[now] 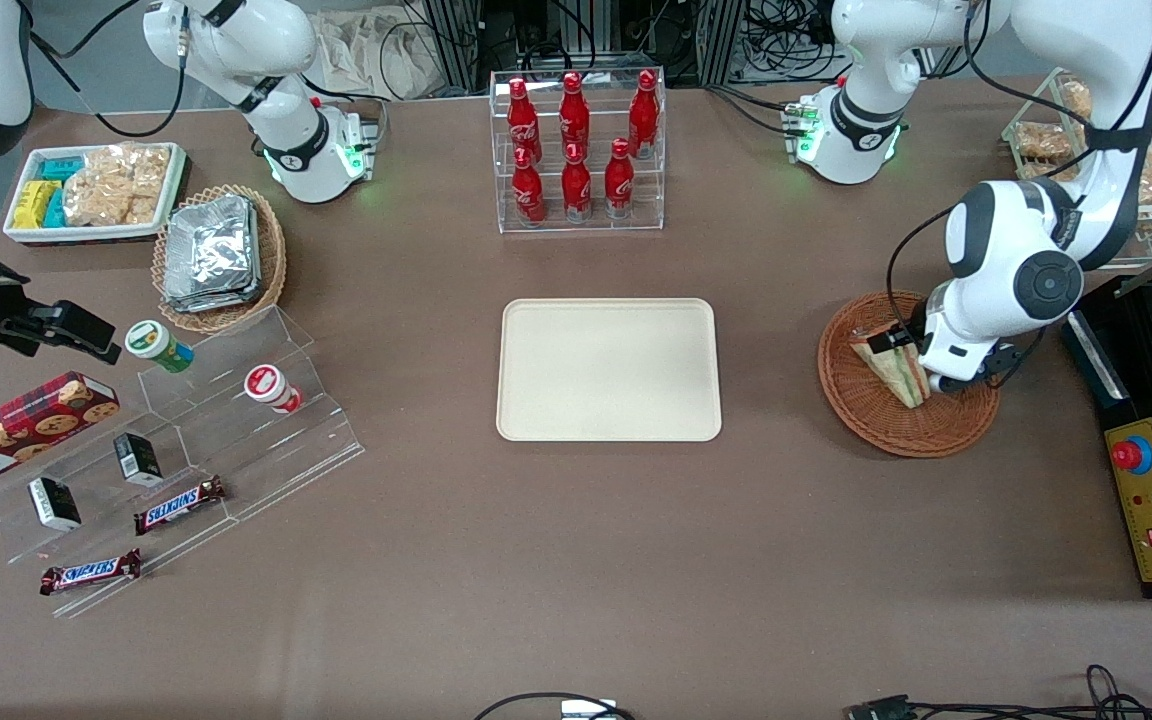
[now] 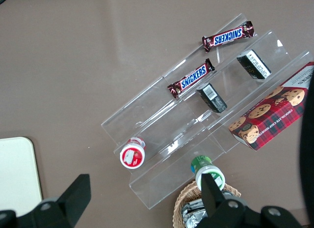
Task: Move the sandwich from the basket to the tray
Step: 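Lower the left gripper into the basket and close it on the sandwich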
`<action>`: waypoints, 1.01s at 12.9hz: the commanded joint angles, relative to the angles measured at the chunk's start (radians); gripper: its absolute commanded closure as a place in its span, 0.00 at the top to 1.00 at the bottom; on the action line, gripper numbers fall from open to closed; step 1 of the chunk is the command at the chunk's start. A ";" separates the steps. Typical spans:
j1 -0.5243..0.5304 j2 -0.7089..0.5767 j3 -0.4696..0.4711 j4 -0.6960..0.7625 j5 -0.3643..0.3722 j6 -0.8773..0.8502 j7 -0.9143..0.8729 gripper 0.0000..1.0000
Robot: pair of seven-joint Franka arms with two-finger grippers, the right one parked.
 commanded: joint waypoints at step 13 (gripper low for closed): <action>0.007 0.094 -0.006 0.056 0.089 0.050 -0.009 0.00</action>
